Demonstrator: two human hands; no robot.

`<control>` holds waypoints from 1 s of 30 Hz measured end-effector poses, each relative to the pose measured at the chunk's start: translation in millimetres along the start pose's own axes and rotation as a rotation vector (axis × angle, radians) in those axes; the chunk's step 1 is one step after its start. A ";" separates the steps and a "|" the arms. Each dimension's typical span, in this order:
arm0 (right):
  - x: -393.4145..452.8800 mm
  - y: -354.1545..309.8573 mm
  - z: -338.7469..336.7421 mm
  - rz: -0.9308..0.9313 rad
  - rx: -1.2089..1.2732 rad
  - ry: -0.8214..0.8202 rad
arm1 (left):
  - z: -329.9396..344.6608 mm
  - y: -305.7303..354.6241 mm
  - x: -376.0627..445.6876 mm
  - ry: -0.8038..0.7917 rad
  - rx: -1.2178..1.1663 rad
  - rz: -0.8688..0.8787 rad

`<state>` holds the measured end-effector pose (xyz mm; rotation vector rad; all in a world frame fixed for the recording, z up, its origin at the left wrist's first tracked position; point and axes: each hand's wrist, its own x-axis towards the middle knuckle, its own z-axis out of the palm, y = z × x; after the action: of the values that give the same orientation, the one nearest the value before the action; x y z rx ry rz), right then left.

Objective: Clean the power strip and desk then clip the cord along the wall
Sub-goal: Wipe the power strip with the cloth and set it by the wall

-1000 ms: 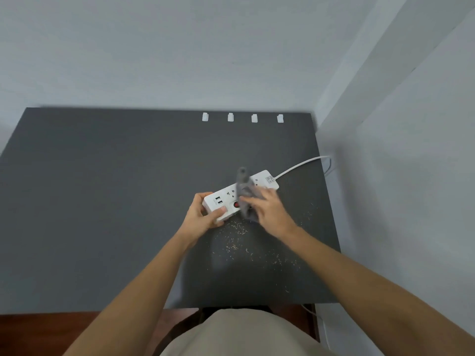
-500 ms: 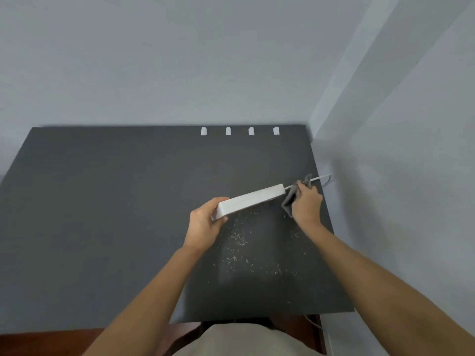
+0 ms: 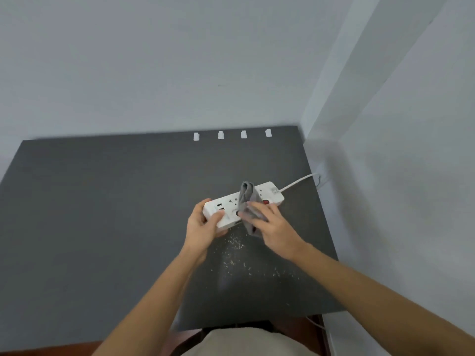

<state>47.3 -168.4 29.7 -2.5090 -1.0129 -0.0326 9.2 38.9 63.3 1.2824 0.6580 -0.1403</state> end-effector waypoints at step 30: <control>78.2 74.6 -83.1 0.028 -0.302 -0.395 | -53.2 53.5 -0.5 -0.291 -0.126 -0.301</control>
<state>165.7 -198.0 90.5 -2.8756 -1.1986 0.3570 12.8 103.8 101.6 1.0106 0.5946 -0.5154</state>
